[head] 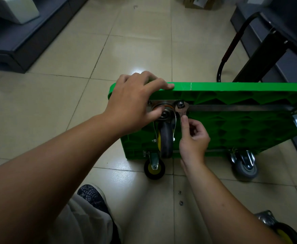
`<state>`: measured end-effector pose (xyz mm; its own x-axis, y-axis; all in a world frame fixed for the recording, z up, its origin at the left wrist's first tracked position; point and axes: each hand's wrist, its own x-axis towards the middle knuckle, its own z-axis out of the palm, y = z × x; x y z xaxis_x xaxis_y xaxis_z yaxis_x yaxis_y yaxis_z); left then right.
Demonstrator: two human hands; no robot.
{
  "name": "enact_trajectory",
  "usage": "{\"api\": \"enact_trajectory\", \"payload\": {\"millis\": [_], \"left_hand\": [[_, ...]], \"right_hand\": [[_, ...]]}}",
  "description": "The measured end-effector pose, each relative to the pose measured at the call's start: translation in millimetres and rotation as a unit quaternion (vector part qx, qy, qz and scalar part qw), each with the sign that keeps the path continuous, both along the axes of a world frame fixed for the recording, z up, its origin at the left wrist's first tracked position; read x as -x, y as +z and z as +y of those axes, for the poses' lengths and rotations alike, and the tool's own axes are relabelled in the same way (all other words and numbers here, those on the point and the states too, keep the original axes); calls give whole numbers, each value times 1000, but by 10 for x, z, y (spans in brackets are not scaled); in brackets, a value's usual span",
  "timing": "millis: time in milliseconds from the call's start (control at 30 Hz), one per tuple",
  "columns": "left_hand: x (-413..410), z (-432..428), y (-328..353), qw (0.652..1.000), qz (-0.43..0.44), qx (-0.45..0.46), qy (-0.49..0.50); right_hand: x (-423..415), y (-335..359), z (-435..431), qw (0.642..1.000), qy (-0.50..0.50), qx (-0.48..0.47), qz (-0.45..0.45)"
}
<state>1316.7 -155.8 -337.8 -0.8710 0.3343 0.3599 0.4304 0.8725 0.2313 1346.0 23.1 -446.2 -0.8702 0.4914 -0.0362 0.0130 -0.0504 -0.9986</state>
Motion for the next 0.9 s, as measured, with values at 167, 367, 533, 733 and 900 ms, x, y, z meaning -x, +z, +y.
{"api": "enact_trajectory", "payload": {"millis": [167, 367, 533, 733, 900], "left_hand": [[1, 18, 17, 1000, -3, -3, 7], [-10, 29, 18, 1000, -2, -8, 8], [-20, 19, 30, 1000, -7, 3, 7], [-14, 16, 59, 1000, -20, 6, 2], [-3, 38, 54, 1000, -17, 8, 12]], "right_hand": [[43, 206, 267, 991, 15, -129, 16], [161, 980, 669, 783, 63, -609, 105], [250, 1318, 590, 682, 86, -714, 130], [39, 1028, 800, 899, 136, -417, 8], [-290, 406, 353, 988, 21, 130, -83]]}}
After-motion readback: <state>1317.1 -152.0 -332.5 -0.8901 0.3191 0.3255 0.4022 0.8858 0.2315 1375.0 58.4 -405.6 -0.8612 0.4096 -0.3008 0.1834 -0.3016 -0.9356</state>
